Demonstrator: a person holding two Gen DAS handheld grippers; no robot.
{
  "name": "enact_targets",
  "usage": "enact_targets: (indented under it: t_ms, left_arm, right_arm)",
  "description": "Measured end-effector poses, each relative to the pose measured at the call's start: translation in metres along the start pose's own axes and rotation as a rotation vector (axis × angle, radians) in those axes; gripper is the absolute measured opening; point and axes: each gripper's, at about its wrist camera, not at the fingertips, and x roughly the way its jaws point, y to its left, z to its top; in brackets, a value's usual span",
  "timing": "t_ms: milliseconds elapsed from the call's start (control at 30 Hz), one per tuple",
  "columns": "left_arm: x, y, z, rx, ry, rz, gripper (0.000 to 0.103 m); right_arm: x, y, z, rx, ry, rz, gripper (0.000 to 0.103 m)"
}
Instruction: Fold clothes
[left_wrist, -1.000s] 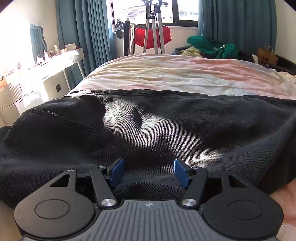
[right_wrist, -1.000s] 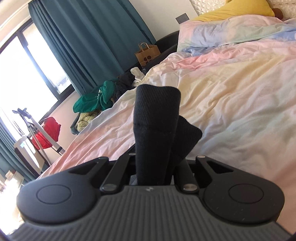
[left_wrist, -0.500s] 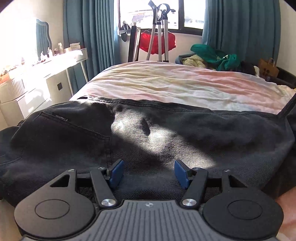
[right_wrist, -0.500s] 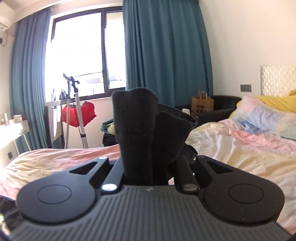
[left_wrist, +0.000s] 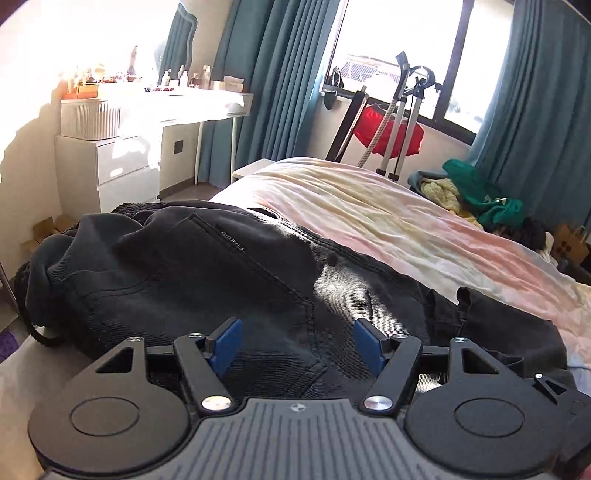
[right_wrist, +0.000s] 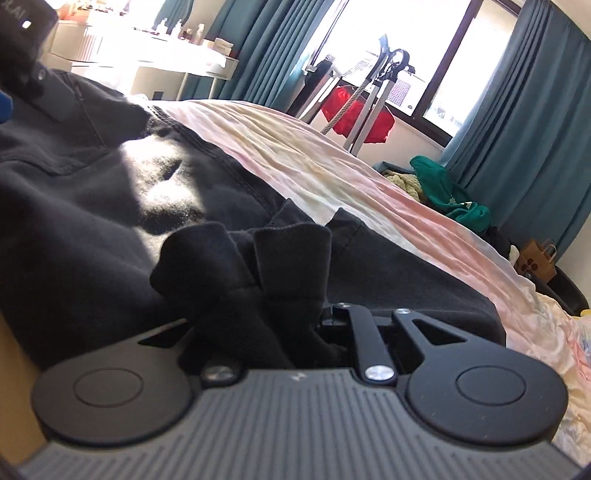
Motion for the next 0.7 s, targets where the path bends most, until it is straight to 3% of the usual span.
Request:
enact_targets:
  t_ms: [200,333,467,533,600,667,700]
  left_arm:
    - [-0.010,0.003,0.008,-0.027,-0.049,-0.026,0.069]
    - [-0.007,-0.002,0.005,-0.006,-0.039,-0.023,0.069]
    - [-0.009,-0.008,0.000,0.035,-0.042,-0.027,0.069]
    - [-0.012,-0.012,-0.002,0.058,-0.049,-0.026,0.069]
    - [-0.016,-0.013,-0.004,0.075,-0.054,-0.037,0.069]
    - [-0.021,-0.014,-0.006,0.091,-0.056,-0.048,0.069]
    - [-0.024,-0.014,-0.006,0.098,-0.056,-0.053,0.069]
  right_arm:
    - [-0.012,-0.001,0.019,0.065,-0.026,0.040,0.014]
    - [-0.002,0.009,-0.001,0.073,0.005,0.104,0.015]
    - [-0.001,-0.006,-0.004,0.194,-0.002,0.142,0.020]
    - [-0.003,-0.011,-0.002,0.233,0.007,0.178,0.030]
    - [-0.007,-0.016,-0.002,0.269,0.010,0.250,0.068]
    - [-0.015,-0.020,-0.003,0.314,0.000,0.328,0.090]
    - [-0.021,-0.022,-0.002,0.330,-0.002,0.357,0.089]
